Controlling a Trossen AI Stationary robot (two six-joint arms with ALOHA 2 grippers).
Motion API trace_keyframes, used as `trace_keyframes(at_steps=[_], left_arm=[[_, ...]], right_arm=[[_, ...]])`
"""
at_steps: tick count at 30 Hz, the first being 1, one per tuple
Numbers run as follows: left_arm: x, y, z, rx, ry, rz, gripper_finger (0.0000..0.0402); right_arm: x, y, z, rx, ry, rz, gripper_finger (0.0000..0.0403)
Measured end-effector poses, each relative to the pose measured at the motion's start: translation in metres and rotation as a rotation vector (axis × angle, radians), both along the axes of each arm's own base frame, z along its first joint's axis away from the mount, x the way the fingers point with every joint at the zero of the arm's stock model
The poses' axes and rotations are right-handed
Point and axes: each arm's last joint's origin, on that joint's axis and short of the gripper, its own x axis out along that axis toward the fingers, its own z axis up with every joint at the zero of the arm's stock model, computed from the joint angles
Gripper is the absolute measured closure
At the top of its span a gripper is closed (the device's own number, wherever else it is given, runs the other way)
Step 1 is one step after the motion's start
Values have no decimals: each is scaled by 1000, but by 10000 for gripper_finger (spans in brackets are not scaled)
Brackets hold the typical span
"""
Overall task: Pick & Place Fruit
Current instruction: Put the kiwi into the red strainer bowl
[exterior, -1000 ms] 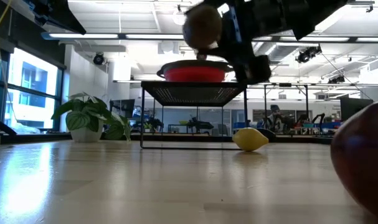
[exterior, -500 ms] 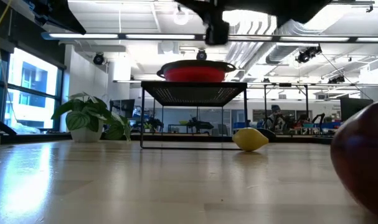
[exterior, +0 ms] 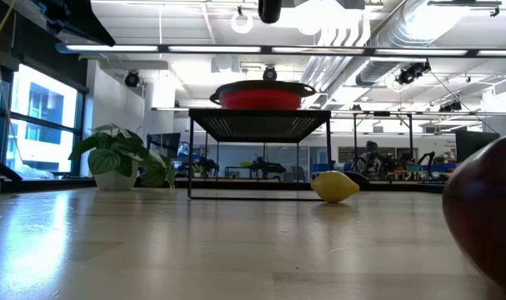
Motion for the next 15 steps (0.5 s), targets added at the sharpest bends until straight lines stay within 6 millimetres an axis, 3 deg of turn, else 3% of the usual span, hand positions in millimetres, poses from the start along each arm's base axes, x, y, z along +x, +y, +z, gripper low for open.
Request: trace_keyframes(at_steps=[7,15], left_arm=[[-2,0,-2,7,35,-1,402],[-3,1,-4,11,60,0,402]], right_arm=[[-7,-25,26,-146,117,-242,163],[-14,-56,23,-257,207,-534,164]])
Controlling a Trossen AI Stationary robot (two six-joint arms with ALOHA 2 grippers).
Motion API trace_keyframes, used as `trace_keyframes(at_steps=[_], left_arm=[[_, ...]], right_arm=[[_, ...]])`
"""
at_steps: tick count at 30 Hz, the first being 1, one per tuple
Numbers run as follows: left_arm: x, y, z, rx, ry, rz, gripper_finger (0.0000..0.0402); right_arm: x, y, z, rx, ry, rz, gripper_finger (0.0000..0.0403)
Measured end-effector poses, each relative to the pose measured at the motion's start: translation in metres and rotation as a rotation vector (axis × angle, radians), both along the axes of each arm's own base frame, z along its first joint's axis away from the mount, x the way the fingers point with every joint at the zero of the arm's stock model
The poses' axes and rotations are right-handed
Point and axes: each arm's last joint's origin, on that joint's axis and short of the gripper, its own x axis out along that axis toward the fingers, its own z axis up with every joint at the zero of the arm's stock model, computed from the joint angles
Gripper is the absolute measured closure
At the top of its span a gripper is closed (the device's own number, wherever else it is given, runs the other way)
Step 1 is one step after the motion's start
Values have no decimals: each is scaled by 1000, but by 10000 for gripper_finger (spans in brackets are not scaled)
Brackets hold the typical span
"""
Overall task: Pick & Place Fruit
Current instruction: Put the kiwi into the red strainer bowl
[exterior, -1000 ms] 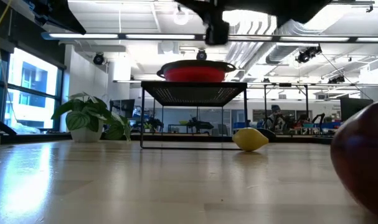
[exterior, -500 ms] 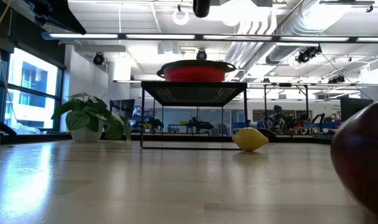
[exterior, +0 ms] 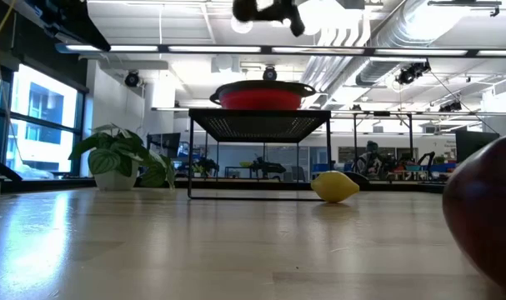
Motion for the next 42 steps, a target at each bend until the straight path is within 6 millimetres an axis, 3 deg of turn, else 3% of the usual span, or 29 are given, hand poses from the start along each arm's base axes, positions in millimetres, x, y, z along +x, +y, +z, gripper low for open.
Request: trace_keyframes(at_steps=[9,19,26,42], left_arm=[[0,0,0,0,2,0,402],[0,0,0,0,3,0,402],[0,0,0,0,3,0,402],[0,0,0,0,2,0,402]], right_arm=[[-5,-31,-12,-81,117,-191,166],[26,-53,-62,-77,252,-218,166],[35,-59,-80,-178,357,-302,160],[43,-65,-102,-233,468,-275,163]])
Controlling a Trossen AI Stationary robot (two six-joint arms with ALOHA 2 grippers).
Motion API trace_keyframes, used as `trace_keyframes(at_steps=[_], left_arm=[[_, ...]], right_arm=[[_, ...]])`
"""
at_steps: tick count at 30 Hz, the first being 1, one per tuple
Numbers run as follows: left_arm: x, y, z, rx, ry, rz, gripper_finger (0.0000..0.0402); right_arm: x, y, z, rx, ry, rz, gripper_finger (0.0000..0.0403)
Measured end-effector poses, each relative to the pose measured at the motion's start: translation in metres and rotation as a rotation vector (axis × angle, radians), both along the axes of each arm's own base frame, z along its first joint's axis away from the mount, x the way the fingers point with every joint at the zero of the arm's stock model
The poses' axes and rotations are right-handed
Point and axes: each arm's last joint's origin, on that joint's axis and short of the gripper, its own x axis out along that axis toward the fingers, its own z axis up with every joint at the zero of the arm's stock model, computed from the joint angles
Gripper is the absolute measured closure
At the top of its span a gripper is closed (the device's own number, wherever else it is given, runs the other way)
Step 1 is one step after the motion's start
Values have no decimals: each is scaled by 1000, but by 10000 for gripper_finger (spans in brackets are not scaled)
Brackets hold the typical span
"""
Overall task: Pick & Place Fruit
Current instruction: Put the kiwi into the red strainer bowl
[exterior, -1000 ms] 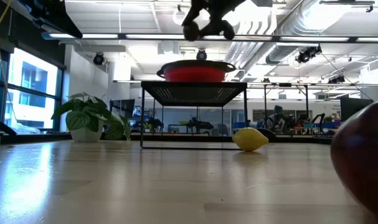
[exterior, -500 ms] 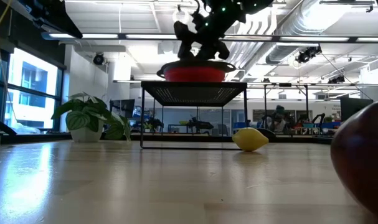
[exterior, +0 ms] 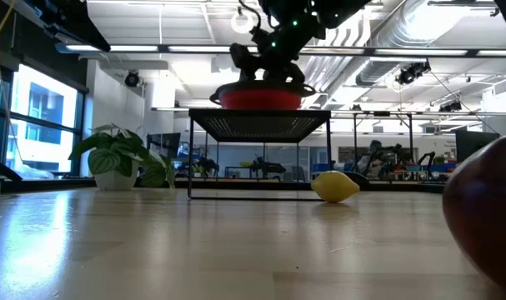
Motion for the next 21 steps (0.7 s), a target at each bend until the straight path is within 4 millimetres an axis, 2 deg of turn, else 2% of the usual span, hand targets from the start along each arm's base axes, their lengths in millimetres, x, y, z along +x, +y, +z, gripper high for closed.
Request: trace_keyframes(at_steps=[8,21], left_arm=[[0,0,0,-14,-12,10,402],[0,0,-1,-14,-7,11,402]], right_arm=[[0,0,-1,2,4,4,144],[0,0,-1,3,4,5,140]])
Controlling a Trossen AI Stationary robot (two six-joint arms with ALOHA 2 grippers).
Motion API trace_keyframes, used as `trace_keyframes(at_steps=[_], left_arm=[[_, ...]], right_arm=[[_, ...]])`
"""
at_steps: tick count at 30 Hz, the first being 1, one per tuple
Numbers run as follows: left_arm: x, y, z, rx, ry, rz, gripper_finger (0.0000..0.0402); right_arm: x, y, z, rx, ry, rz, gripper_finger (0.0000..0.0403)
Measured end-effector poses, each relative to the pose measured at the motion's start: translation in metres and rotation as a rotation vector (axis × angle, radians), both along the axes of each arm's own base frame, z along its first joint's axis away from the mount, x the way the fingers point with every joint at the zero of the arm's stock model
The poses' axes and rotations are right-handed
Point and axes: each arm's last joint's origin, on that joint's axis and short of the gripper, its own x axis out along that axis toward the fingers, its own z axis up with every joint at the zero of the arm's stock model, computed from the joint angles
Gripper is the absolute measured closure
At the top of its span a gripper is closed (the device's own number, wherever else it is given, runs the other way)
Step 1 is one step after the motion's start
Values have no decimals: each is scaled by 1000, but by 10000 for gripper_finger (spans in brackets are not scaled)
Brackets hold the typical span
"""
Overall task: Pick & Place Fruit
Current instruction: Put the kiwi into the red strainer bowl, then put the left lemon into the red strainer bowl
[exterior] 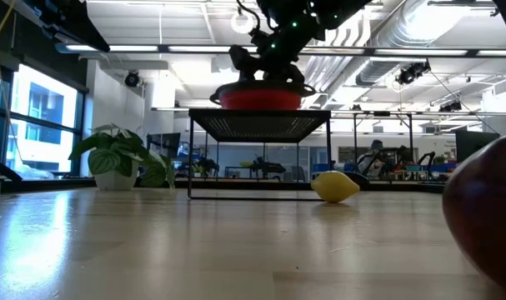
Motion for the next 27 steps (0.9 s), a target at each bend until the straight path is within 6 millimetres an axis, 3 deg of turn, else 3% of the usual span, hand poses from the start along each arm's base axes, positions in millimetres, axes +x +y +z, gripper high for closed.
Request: trace_keyframes(at_steps=[6,11,20,27], left_arm=[[0,0,0,0,-1,0,402],[0,0,0,0,0,0,402],[0,0,0,0,0,0,402],[0,0,0,0,0,-1,402]], right_arm=[[-1,4,5,-35,20,29,140],[-13,19,39,-119,-23,79,140],[-47,65,96,-148,-134,172,140],[-75,107,113,-96,-78,271,140]])
